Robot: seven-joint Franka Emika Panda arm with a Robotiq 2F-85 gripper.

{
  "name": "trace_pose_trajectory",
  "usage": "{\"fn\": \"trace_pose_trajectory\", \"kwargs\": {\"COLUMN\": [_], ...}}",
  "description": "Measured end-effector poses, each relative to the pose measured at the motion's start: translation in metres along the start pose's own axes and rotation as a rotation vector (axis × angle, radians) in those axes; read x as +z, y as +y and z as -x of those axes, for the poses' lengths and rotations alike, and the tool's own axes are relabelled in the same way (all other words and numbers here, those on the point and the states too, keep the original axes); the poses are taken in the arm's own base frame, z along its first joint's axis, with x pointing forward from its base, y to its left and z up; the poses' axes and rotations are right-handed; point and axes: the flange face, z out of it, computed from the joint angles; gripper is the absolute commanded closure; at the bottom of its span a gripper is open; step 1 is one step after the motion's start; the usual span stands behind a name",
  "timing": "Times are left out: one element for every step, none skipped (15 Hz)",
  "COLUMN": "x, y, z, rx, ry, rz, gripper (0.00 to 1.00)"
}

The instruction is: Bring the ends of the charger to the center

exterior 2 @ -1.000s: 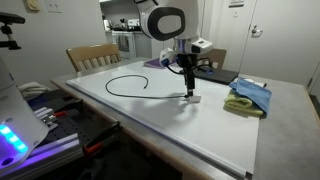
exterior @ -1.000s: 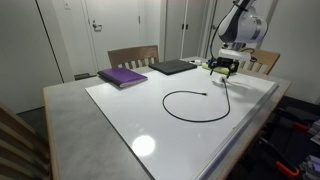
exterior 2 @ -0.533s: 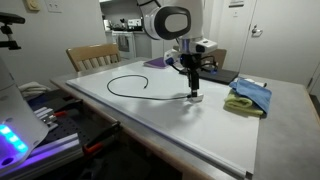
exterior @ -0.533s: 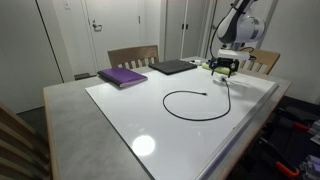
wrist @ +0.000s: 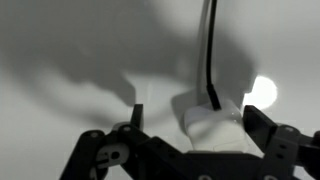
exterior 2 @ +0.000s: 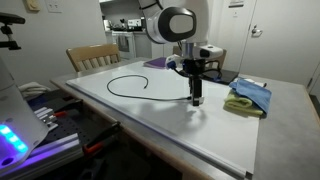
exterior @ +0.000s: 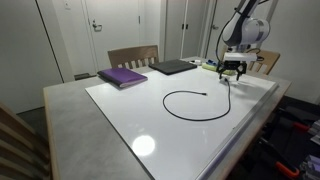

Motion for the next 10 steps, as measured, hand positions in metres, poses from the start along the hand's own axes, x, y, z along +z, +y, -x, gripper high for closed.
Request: {"fn": "trace_pose_trajectory", "kwargs": {"x": [0.001, 0.0021, 0.0028, 0.0032, 0.0034, 0.0035, 0.0034, 0.0026, 0.0015, 0.001], "y": [0.0032, 0.0062, 0.0087, 0.0104, 0.0118, 0.0128, 0.013, 0.0121, 0.0107, 0.01], "z": [-0.0001, -0.0001, -0.0003, -0.0006, -0.001, -0.0012, -0.0014, -0.0019, -0.0021, -0.002], "rx": [0.004, 0.009, 0.012, 0.015, 0.017, 0.019, 0.019, 0.018, 0.016, 0.013], "ry": [-0.002, -0.005, -0.006, -0.007, -0.007, -0.007, -0.006, -0.003, 0.0, 0.001], "rz": [0.003, 0.006, 0.008, 0.009, 0.01, 0.011, 0.011, 0.01, 0.008, 0.008], "gripper": [0.25, 0.28, 0.34, 0.42, 0.48, 0.56, 0.62, 0.7, 0.72, 0.72]}}
